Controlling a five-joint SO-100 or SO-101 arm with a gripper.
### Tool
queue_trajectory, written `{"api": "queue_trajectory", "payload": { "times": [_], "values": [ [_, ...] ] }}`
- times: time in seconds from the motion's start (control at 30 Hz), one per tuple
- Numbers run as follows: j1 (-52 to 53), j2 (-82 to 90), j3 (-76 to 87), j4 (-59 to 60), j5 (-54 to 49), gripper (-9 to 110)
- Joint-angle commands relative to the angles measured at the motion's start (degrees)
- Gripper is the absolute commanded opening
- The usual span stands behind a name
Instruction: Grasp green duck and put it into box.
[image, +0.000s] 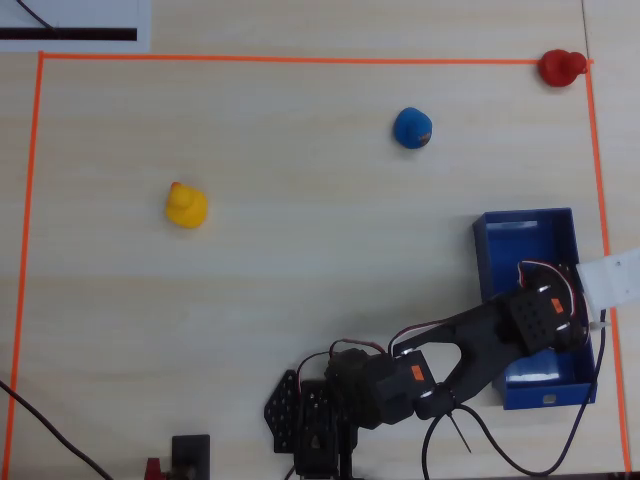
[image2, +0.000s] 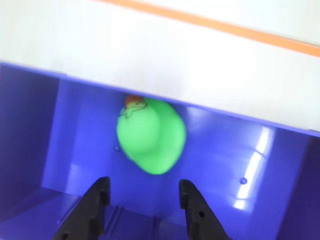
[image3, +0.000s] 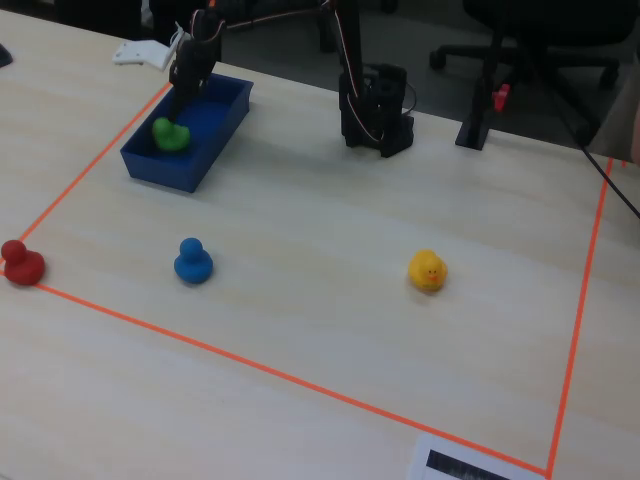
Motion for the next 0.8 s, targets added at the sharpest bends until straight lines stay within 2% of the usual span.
{"api": "queue_trajectory", "payload": {
  "times": [0.0, 0.17, 0.3, 0.37, 0.4, 0.57, 0.77],
  "values": [
    [-0.88, 0.62, -2.99, -1.85, -0.97, 19],
    [-1.49, 1.23, -3.78, -2.11, -1.49, 17],
    [-4.04, 5.62, -4.31, -3.25, -0.97, 11],
    [-7.73, 9.14, -4.66, -3.6, -0.88, 4],
    [-10.2, 10.9, -5.19, -3.6, -0.88, 0],
    [-27.07, 20.48, -8.35, 1.67, 0.97, 0],
    [-52.73, 39.2, 1.41, 13.1, 0.7, 0]
  ]
}}
